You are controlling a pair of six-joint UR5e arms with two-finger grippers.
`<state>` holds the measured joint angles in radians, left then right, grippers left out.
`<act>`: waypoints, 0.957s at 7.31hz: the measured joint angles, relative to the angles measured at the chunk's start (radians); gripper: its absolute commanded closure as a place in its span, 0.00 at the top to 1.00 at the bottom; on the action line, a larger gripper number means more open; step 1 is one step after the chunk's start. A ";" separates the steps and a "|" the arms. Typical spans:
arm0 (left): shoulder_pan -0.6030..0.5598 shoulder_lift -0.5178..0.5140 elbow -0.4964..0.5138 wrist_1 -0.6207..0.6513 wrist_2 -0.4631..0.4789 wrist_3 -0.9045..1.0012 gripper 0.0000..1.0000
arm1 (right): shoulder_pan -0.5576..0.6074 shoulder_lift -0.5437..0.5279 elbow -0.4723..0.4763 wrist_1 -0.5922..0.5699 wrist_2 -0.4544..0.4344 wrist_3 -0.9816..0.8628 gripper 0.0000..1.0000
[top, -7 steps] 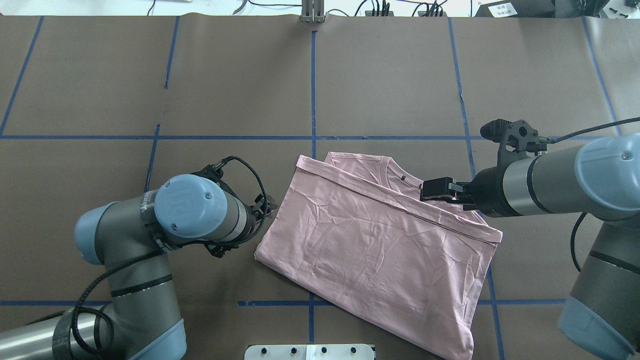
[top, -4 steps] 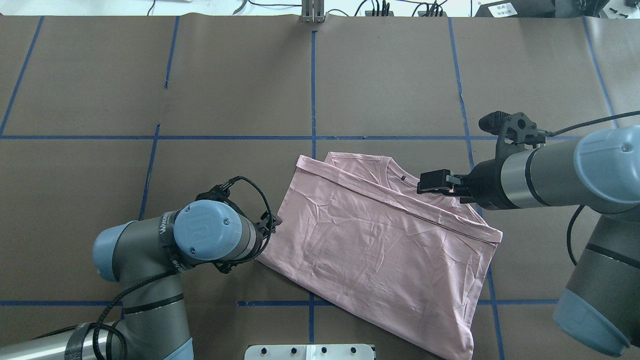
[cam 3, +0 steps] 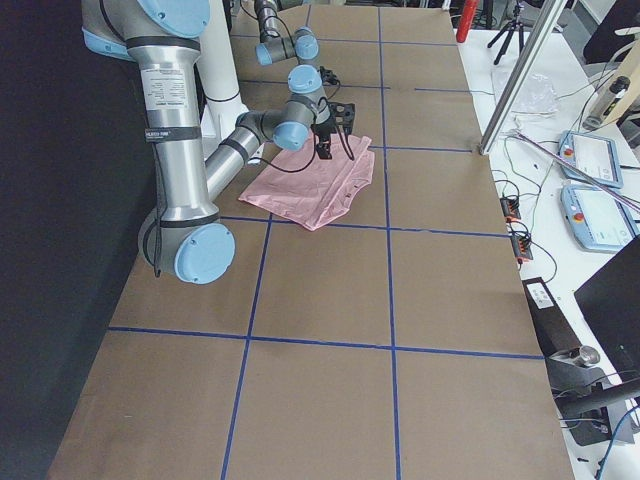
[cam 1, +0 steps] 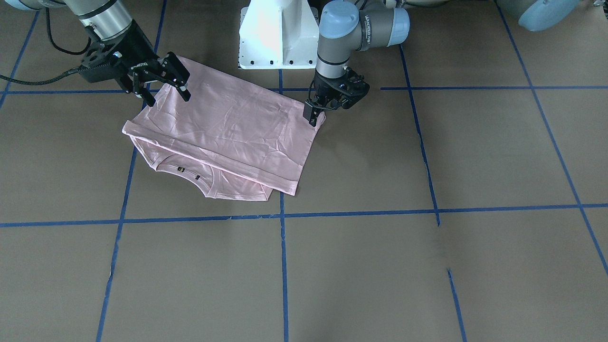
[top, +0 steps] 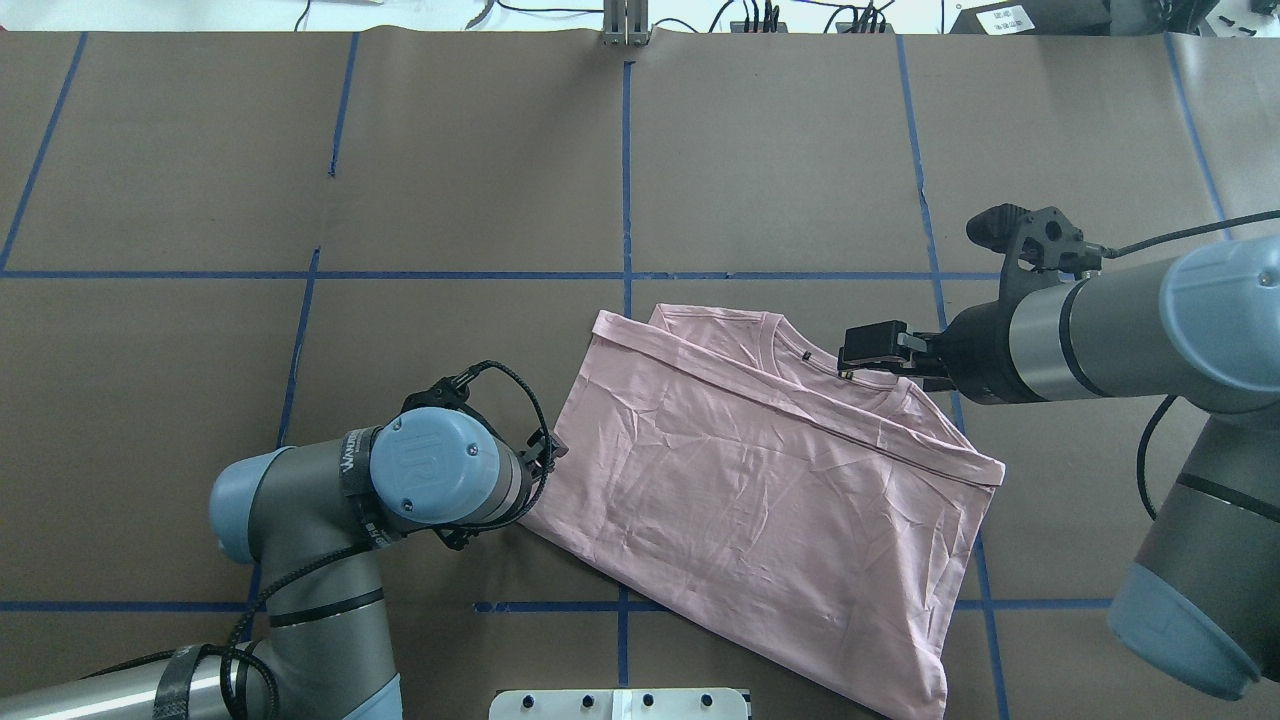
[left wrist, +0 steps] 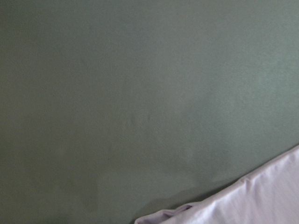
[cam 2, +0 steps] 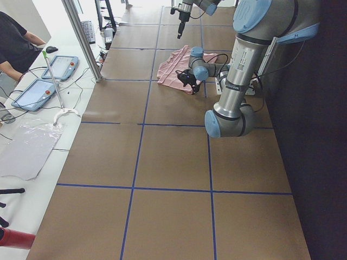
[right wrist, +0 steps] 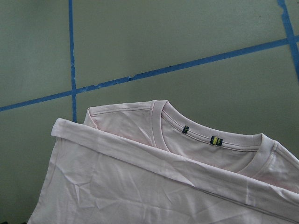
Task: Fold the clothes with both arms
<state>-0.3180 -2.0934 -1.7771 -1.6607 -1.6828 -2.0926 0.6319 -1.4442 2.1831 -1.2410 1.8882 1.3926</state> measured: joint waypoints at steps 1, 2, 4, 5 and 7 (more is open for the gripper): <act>0.000 -0.003 0.005 0.001 -0.001 0.002 0.84 | 0.001 0.000 0.000 0.000 0.000 0.000 1.00; 0.000 -0.005 0.002 0.003 -0.002 0.004 0.60 | 0.001 -0.001 0.000 0.000 0.002 0.001 1.00; 0.000 -0.005 -0.002 0.004 -0.003 0.004 0.00 | 0.001 -0.001 0.001 0.000 0.003 0.008 1.00; 0.000 -0.005 -0.003 0.004 -0.003 0.004 0.00 | 0.001 -0.002 0.000 0.000 0.002 0.010 1.00; 0.000 -0.006 -0.006 0.004 -0.006 0.005 0.00 | 0.000 -0.003 -0.002 0.000 0.003 0.011 1.00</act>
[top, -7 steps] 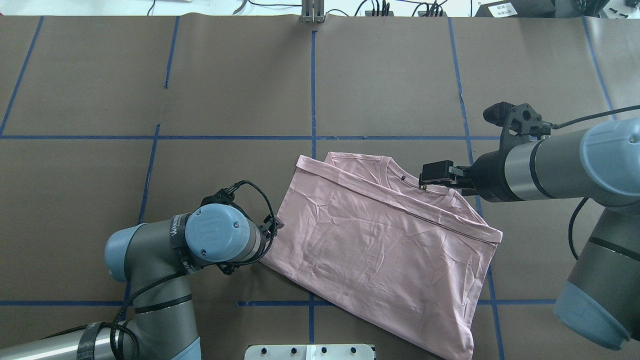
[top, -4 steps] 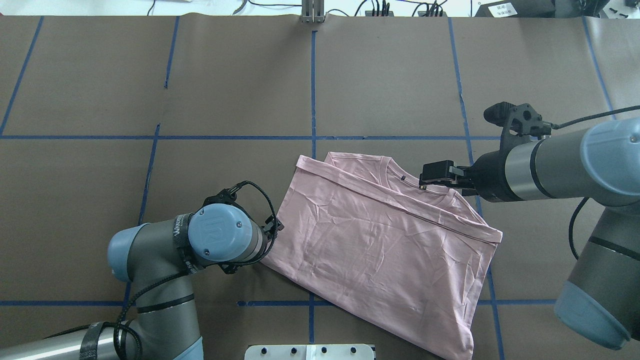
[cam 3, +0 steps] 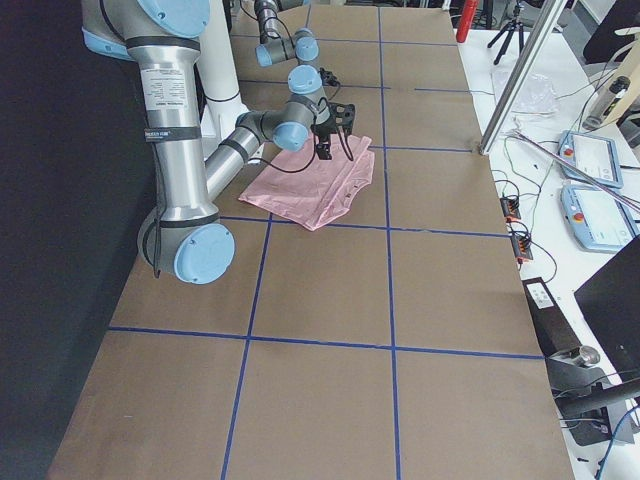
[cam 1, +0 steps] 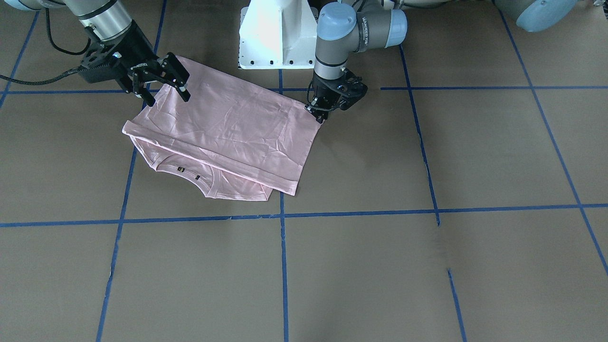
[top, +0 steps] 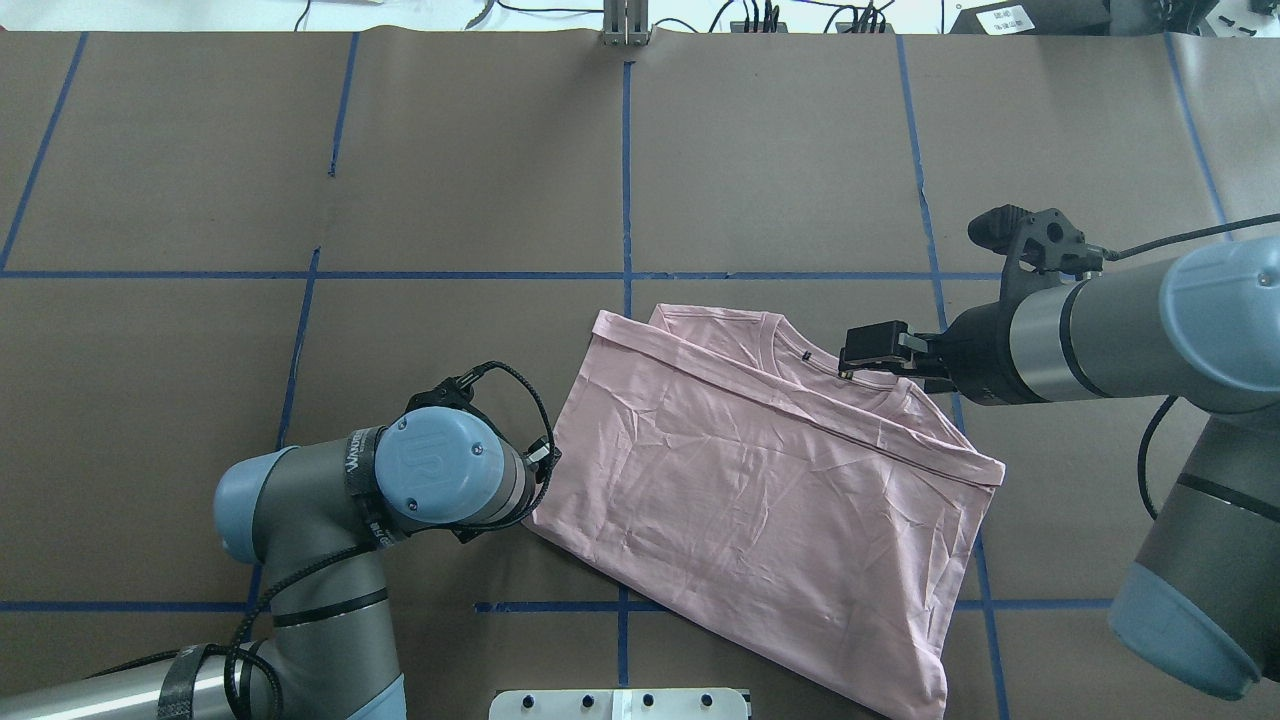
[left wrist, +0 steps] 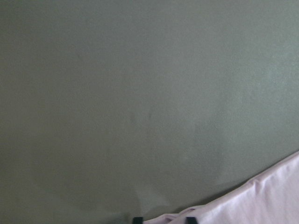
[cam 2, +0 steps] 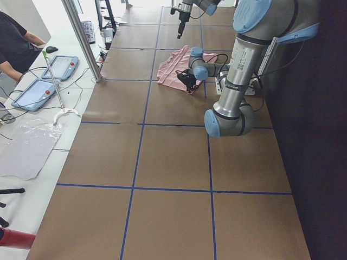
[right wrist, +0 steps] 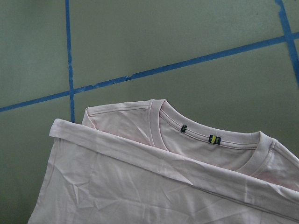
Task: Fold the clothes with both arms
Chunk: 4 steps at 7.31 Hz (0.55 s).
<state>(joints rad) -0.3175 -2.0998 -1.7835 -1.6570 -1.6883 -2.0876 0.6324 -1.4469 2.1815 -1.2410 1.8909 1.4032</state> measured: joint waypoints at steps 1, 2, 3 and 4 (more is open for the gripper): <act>0.000 -0.002 -0.004 0.001 -0.003 0.004 0.00 | 0.000 -0.001 -0.001 0.000 0.000 0.000 1.00; -0.005 -0.003 -0.008 0.002 -0.005 0.023 0.00 | 0.000 -0.001 -0.001 0.000 -0.001 0.000 1.00; -0.021 -0.002 -0.011 0.003 -0.005 0.057 0.00 | 0.001 -0.002 -0.001 0.000 -0.001 0.000 1.00; -0.055 0.000 -0.008 0.004 -0.005 0.097 0.00 | 0.001 -0.003 0.000 0.000 -0.002 0.000 1.00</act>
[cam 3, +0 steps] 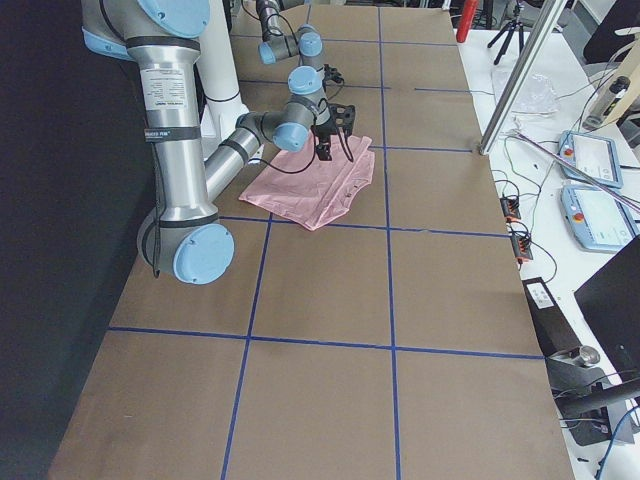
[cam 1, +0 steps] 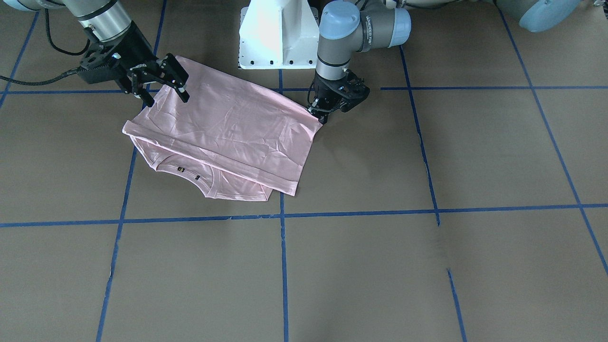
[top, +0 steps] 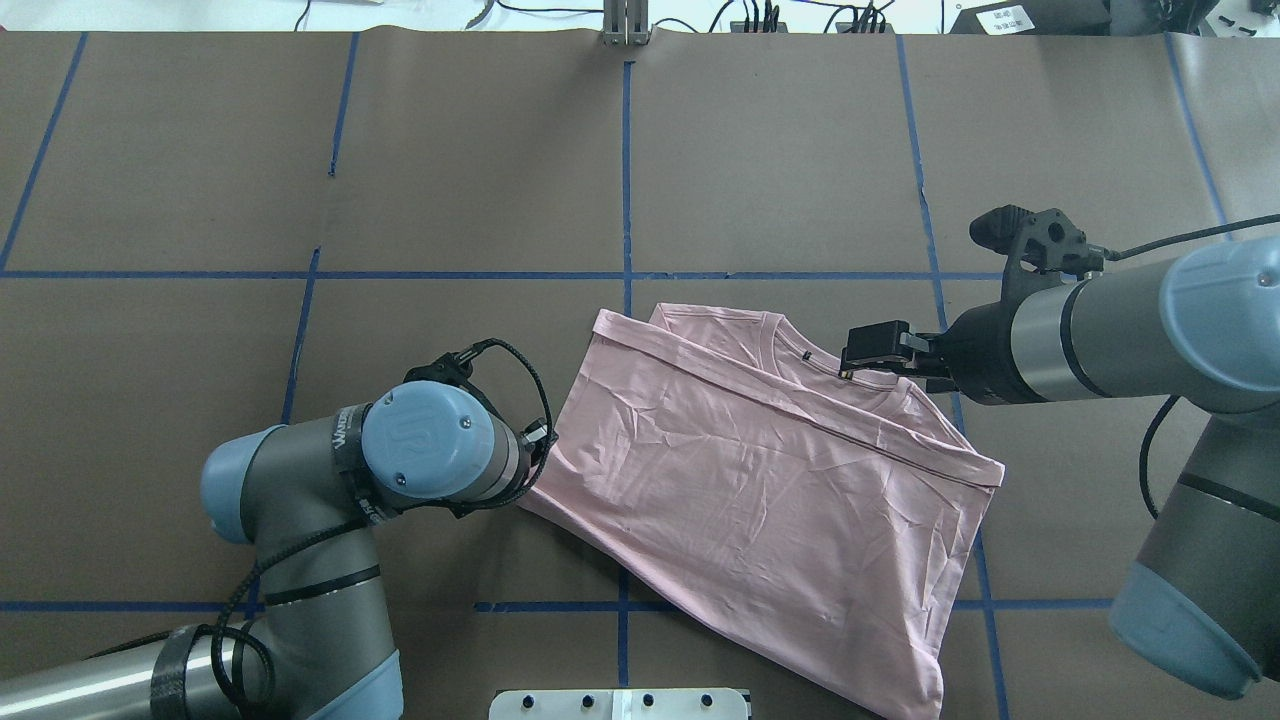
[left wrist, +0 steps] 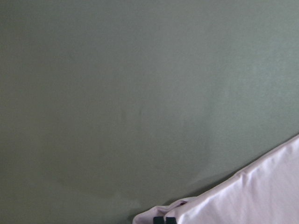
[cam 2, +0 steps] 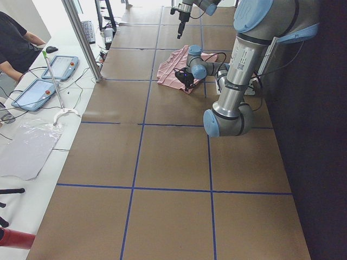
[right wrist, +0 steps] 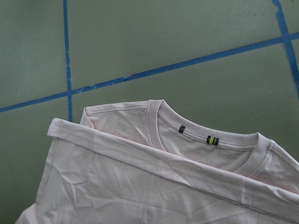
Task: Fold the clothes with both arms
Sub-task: 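Push the shirt with the left gripper to rotate it upright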
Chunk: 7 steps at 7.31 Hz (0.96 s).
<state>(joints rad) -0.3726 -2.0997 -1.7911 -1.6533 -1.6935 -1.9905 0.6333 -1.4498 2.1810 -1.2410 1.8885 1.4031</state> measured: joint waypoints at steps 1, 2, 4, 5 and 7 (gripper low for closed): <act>-0.040 0.001 0.013 0.000 0.000 0.042 0.00 | 0.000 -0.002 0.000 0.000 -0.001 0.000 1.00; -0.078 0.001 0.038 -0.001 0.000 0.081 0.00 | 0.000 -0.004 0.000 0.000 -0.001 0.000 1.00; -0.156 -0.009 0.105 -0.027 0.003 0.152 0.00 | 0.001 -0.004 0.000 0.000 -0.003 0.000 1.00; -0.201 -0.034 0.169 -0.067 0.005 0.189 0.00 | 0.001 -0.004 0.000 0.000 -0.003 0.000 1.00; -0.304 -0.128 0.347 -0.158 0.007 0.277 0.00 | 0.002 -0.001 0.001 0.000 -0.003 0.000 1.00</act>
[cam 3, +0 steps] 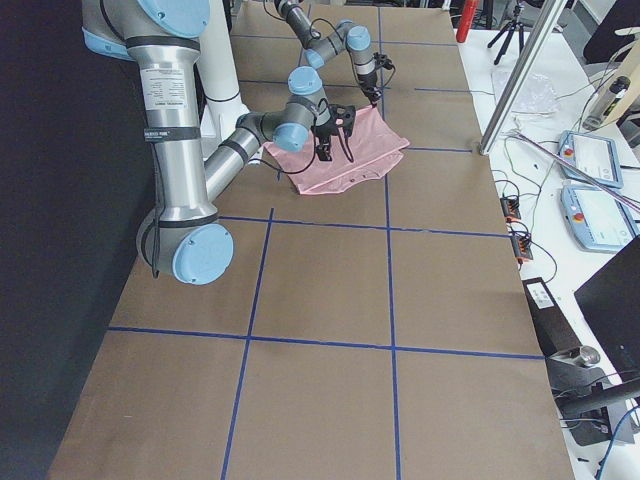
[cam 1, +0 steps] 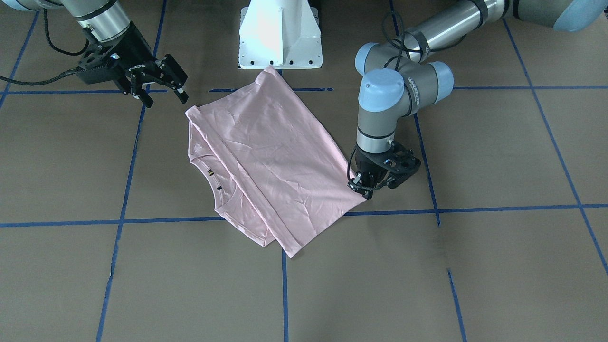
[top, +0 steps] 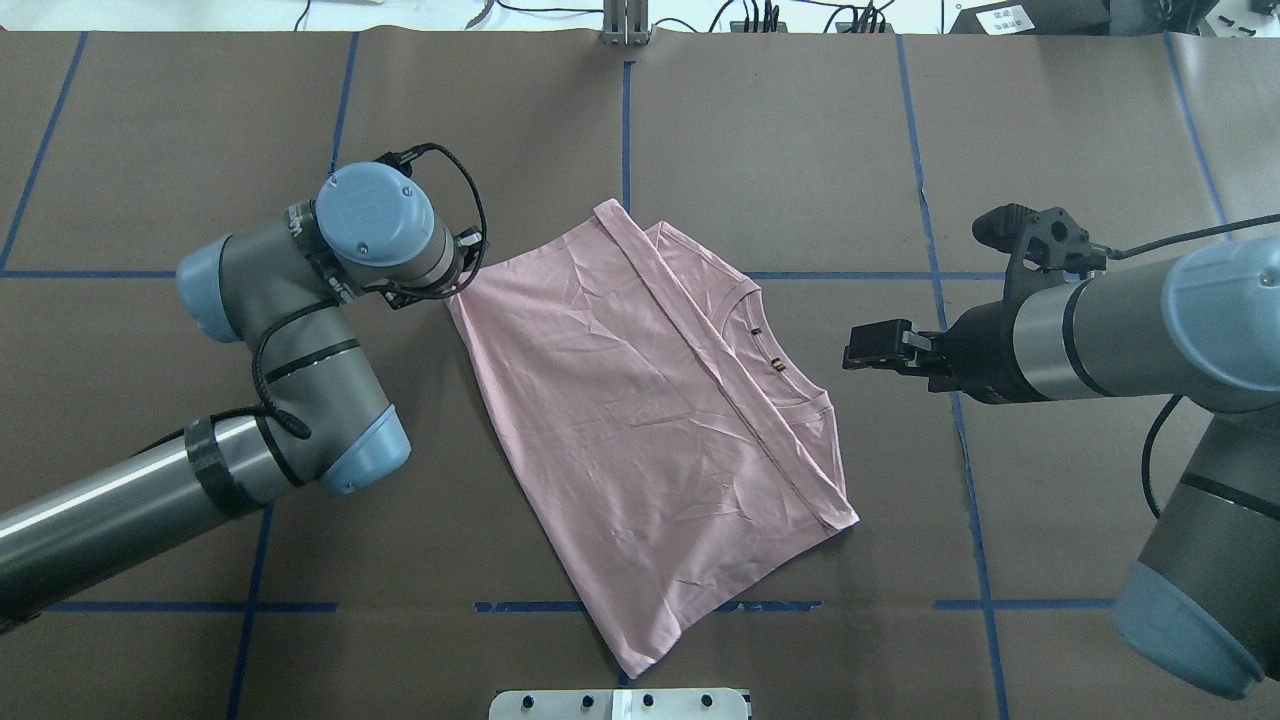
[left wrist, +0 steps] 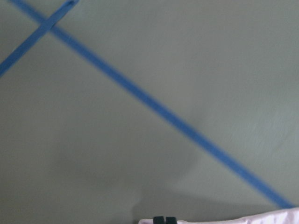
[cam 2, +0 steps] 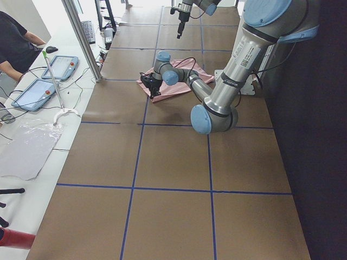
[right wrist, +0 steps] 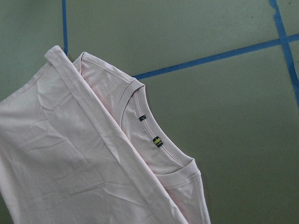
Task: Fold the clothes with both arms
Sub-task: 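Push the shirt with the left gripper to rotate it upright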
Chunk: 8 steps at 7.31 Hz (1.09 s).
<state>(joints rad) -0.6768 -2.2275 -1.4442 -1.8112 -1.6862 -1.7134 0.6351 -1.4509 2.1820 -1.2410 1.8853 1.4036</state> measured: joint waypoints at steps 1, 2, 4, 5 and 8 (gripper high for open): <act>-0.045 -0.051 0.086 -0.050 0.001 0.047 0.00 | 0.000 0.003 0.000 0.000 0.000 0.000 1.00; -0.075 -0.105 0.172 -0.115 0.006 0.085 0.00 | 0.001 0.005 -0.001 0.000 0.000 0.000 1.00; -0.095 -0.193 0.321 -0.288 0.050 0.127 0.00 | 0.007 0.005 -0.001 0.000 0.000 0.000 1.00; -0.096 -0.217 0.372 -0.371 0.077 0.140 0.00 | 0.011 0.005 -0.001 0.000 -0.002 0.000 1.00; -0.096 -0.269 0.493 -0.533 0.123 0.160 1.00 | 0.020 0.005 0.000 0.000 -0.010 0.000 1.00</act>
<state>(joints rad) -0.7733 -2.4964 -0.9508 -2.3445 -1.5628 -1.5536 0.6554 -1.4458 2.1819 -1.2410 1.8751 1.4036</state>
